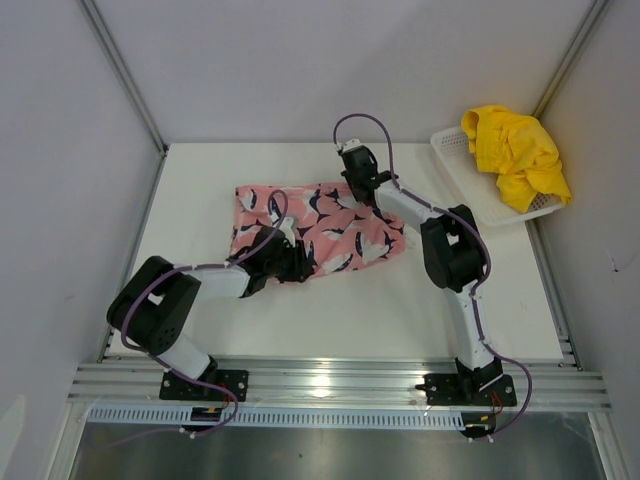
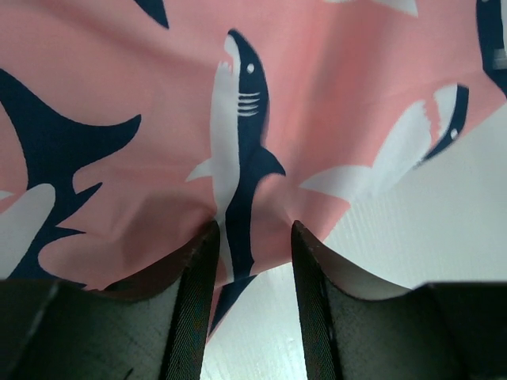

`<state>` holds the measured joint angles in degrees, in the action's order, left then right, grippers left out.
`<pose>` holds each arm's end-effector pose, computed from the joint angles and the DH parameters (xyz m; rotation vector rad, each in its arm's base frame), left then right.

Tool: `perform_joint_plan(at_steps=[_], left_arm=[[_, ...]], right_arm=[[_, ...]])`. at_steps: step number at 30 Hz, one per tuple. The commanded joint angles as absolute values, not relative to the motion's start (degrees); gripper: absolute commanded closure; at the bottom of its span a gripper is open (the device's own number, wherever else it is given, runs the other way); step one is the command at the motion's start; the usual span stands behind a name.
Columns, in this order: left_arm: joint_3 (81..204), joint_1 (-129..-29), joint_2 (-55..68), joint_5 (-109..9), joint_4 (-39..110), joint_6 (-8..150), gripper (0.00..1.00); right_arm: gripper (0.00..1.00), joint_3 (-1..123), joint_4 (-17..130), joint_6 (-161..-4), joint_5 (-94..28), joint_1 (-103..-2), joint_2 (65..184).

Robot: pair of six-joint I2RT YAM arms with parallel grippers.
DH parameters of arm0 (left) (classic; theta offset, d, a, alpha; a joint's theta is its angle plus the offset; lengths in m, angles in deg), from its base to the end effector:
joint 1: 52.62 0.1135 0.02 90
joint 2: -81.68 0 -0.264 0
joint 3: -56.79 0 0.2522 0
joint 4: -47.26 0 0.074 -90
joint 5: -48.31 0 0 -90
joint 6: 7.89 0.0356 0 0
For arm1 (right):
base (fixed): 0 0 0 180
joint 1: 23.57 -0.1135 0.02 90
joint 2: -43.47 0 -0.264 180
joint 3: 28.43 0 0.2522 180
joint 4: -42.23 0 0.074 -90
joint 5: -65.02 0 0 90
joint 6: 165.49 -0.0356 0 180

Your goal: Fold and stack the shorts

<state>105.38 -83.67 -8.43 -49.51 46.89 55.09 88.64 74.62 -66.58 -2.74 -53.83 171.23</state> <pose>0.2465 -0.1541 0.1374 0.1568 2.3842 -0.6601 0.4452 0.2442 0.2024 -0.5758 2.1935 -0.2548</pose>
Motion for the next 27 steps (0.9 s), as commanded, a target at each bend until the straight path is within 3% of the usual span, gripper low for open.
perform_joint_plan(at_steps=[1, 10, 13, 17, 23, 25, 27], left_arm=[[103.1, -84.4, -12.5, -49.2, 39.7, 55.0, 0.54], [103.4, -84.4, -10.9, -48.7, 38.4, 55.5, 0.54], [102.7, -84.4, -10.3, -48.5, 38.2, 55.5, 0.54], [103.4, -84.4, -7.4, -47.4, 36.1, 56.0, 0.53], [107.9, -84.4, -2.6, -44.9, 29.3, 57.3, 0.47], [110.3, -84.4, -1.1, -44.6, 27.9, 57.9, 0.45], [111.9, -84.3, 0.5, -44.5, 26.0, 58.1, 0.42]], right_arm=[[1.00, 93.4, 75.2, -67.3, -1.2, -52.1, 176.3], [0.84, 101.8, 80.5, -67.2, -4.0, -51.4, 182.3], [0.70, 103.4, 81.8, -68.6, -6.5, -50.8, 182.0], [0.40, 103.8, 82.4, -72.3, -12.4, -48.8, 176.9], [0.30, 101.1, 86.5, -83.4, -23.8, -43.9, 165.9], [0.27, 95.1, 86.4, -87.1, -31.0, -40.8, 159.9], [0.16, 85.3, 84.0, -92.8, -35.1, -37.9, 152.9]])
